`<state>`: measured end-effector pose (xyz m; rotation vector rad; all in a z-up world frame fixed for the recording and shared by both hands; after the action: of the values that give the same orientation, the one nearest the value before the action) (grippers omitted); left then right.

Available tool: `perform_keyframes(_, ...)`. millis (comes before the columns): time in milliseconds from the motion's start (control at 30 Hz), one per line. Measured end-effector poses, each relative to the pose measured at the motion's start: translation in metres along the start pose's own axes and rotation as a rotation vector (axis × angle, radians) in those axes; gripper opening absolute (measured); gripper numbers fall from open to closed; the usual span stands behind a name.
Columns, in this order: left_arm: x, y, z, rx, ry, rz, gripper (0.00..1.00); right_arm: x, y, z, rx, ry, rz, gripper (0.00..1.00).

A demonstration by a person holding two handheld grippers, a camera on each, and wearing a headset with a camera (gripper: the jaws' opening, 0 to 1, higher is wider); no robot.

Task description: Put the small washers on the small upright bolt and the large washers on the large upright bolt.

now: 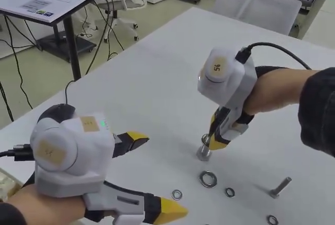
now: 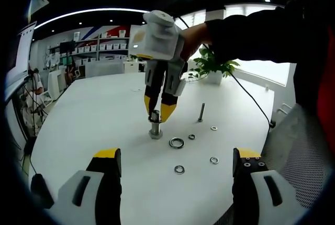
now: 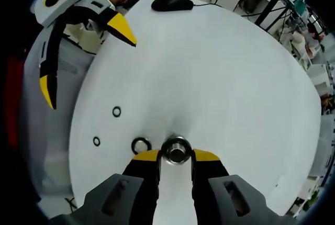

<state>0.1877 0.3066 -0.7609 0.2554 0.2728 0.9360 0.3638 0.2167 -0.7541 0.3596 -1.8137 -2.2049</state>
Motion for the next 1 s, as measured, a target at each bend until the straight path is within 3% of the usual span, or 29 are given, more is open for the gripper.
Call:
perform_keyframes(667, 0.001, 0.002, -0.005, 0.005, 0.005, 0.0, 0.87, 0.001, -0.028, -0.003, 0.016, -0.019, 0.001, 0.23)
perform_keyframes(1000, 0.0, 0.0, -0.005, 0.004, 0.008, 0.001, 0.87, -0.001, -0.033, -0.005, 0.026, -0.018, 0.005, 0.24)
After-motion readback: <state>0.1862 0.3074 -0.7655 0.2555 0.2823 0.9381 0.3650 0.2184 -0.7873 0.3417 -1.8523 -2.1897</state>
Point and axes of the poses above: the centre of the closed fingertips' face, and the gripper's own axes: y roughly backward along the fingers, x roughly to its left, z roughly out of its top, the point moved 8 cm from there along y, roughly backward along the fingers, and after that the axes turned 2 degrees about -x, right-handed, at the moved point
